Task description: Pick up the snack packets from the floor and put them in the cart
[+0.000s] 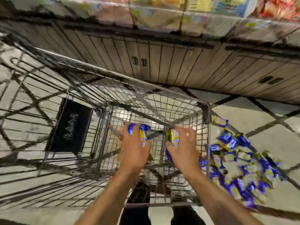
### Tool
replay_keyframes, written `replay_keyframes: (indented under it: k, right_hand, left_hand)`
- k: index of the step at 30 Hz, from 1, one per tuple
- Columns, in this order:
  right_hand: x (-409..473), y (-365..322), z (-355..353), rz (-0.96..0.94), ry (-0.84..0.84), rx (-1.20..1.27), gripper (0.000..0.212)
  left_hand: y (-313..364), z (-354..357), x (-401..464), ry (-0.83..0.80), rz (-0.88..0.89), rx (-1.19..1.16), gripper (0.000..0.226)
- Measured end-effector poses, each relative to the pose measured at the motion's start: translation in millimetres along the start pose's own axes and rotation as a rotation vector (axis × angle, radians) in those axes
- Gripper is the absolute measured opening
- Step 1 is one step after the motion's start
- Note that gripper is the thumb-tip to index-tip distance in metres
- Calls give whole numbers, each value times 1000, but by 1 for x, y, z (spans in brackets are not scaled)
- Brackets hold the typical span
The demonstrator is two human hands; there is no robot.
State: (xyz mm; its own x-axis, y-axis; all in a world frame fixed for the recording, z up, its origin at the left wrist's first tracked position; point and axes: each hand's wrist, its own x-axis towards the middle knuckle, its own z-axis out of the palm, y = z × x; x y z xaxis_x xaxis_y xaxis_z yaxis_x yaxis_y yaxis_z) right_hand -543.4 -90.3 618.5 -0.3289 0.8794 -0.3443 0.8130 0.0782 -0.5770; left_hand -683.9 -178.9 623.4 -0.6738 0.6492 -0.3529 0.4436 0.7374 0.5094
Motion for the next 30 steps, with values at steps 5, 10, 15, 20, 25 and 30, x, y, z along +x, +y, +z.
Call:
replay_keyframes:
  k: [5, 10, 15, 20, 25, 30]
  right_hand:
    - [39, 28, 60, 144, 2, -62, 61]
    - [74, 69, 115, 158, 35, -135, 64]
    - [98, 95, 148, 171, 46, -238, 63]
    - [98, 108, 167, 119, 96, -243, 62]
    - [92, 104, 162, 134, 113, -224, 68]
    - [73, 63, 114, 66, 169, -191, 59]
  left_hand:
    - [-24, 65, 57, -121, 15, 49, 74]
    - [-64, 132, 90, -234, 110, 45, 75]
    - [-78, 175, 105, -215, 157, 97, 71]
    - [-85, 200, 101, -199, 176, 67, 75]
    - [-87, 189, 98, -214, 191, 76, 86]
    - [-50, 121, 96, -149, 220, 78, 67]
